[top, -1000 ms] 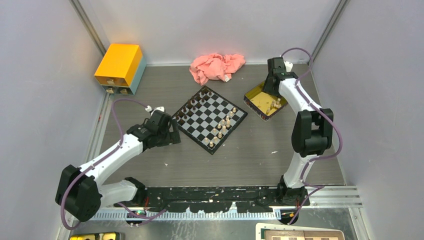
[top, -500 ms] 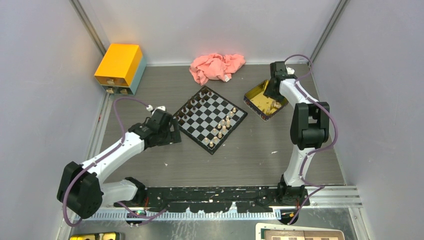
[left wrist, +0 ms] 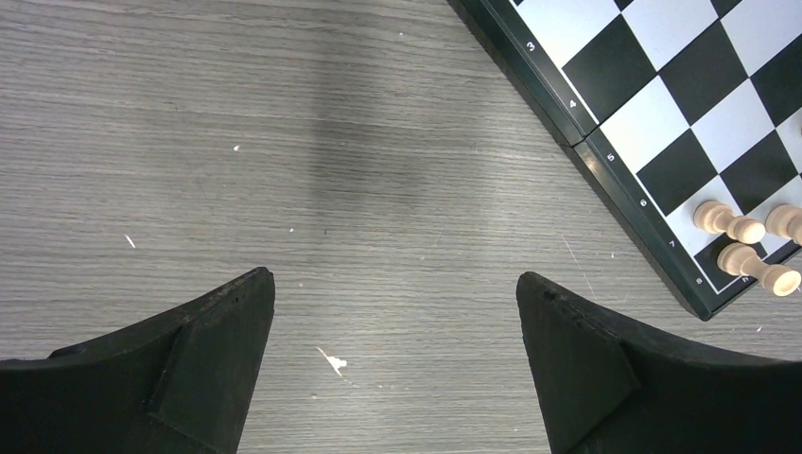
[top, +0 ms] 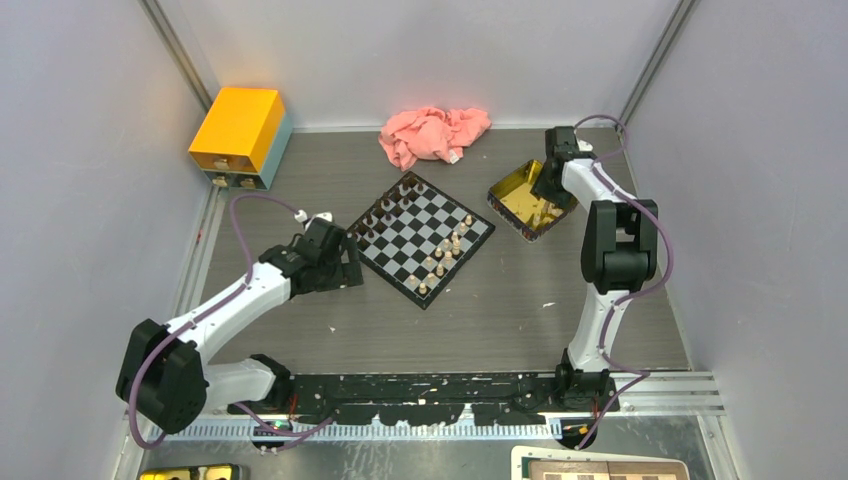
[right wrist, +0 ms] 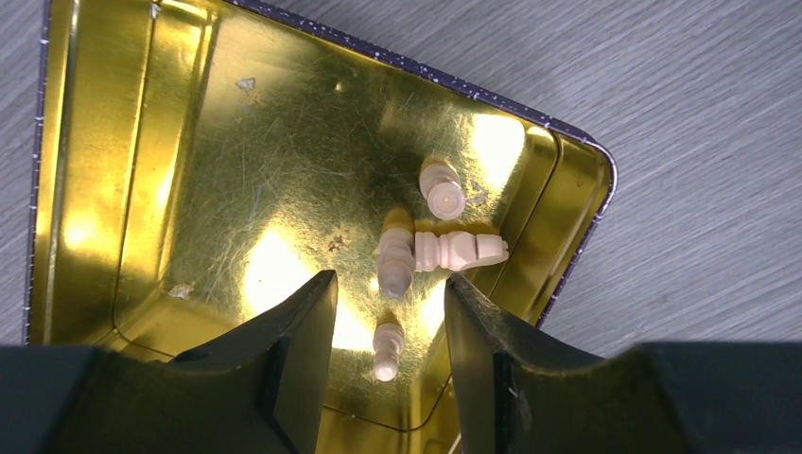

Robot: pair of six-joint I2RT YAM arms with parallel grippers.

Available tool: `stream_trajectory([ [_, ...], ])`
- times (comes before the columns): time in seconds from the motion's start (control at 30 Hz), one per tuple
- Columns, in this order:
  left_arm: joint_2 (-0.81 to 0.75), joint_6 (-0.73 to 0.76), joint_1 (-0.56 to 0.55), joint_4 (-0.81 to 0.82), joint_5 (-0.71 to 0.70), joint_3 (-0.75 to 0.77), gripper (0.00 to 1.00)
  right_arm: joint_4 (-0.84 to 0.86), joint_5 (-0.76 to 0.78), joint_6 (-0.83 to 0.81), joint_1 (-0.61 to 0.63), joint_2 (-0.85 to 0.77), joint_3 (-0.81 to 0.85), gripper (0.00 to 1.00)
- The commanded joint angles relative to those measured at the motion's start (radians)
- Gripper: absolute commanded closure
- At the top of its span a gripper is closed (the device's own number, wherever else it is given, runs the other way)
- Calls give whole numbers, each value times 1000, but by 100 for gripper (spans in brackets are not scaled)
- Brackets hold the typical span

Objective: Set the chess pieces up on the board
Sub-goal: Pick up the chess piece from the storage box.

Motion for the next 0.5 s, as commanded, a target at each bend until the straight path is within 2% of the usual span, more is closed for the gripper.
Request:
stream_trajectory([
  [0.0, 1, 13, -5, 42, -9, 40, 0, 36, -9, 14, -6, 5, 25, 50],
  [0.47, 7, 19, -3, 41, -10, 40, 1, 40, -18, 14, -9, 35, 44, 65],
])
